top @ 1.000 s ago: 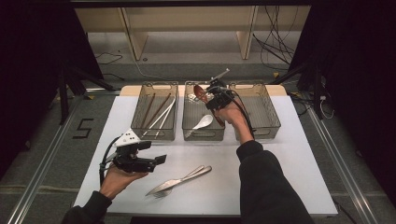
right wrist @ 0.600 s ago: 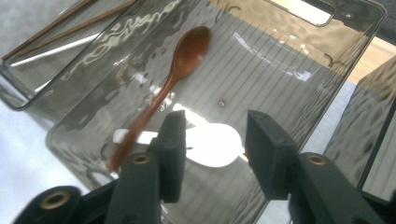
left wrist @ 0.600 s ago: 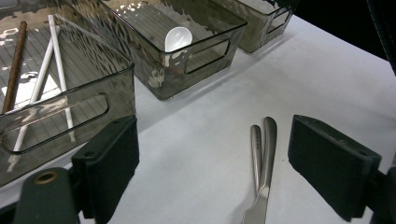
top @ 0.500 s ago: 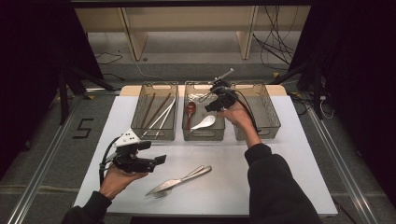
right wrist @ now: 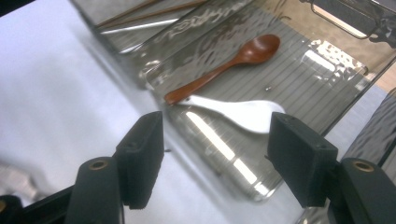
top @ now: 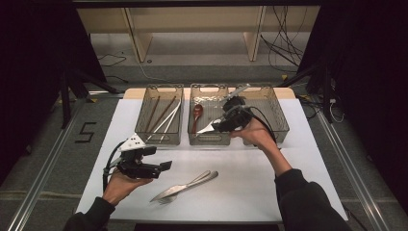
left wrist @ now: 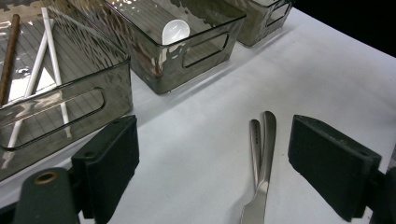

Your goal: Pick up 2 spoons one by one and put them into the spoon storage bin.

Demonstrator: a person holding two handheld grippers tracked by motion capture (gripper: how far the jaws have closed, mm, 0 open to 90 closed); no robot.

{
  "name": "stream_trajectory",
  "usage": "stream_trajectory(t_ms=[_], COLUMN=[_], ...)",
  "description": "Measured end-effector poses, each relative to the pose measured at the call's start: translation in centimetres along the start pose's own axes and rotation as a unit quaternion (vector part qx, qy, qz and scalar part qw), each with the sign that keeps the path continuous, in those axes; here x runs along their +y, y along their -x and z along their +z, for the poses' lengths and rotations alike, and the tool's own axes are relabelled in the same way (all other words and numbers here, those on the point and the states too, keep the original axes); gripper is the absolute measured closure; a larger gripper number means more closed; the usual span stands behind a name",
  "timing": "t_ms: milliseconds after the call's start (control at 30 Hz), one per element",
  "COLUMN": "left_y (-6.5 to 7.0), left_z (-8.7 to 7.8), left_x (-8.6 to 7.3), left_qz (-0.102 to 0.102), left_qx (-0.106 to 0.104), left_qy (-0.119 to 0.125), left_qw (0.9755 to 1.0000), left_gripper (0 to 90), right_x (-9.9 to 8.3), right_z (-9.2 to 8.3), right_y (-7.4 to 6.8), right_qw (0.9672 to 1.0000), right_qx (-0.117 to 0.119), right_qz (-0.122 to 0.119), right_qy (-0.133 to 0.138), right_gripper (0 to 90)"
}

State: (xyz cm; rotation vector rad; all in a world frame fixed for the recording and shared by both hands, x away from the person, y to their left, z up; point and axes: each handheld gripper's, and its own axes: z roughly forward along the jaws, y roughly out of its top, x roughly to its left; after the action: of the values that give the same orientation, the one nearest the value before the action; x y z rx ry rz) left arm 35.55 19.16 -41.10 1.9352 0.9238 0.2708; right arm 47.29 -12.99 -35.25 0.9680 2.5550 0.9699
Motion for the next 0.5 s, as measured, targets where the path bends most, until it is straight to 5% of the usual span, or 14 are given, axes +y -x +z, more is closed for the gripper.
stream_trajectory(t_ms=[500], left_y=[0.4], left_z=[0.7], left_x=[-0.1], left_qz=[0.001], left_qx=[-0.018], left_qy=[-0.028], left_qw=[0.9994], left_gripper=[15.9], right_x=[-7.0], right_z=[-3.6], right_y=[-2.3], right_qw=[0.9990], right_qx=[0.010], right_qz=[0.006], right_qy=[0.043], right_gripper=[34.8])
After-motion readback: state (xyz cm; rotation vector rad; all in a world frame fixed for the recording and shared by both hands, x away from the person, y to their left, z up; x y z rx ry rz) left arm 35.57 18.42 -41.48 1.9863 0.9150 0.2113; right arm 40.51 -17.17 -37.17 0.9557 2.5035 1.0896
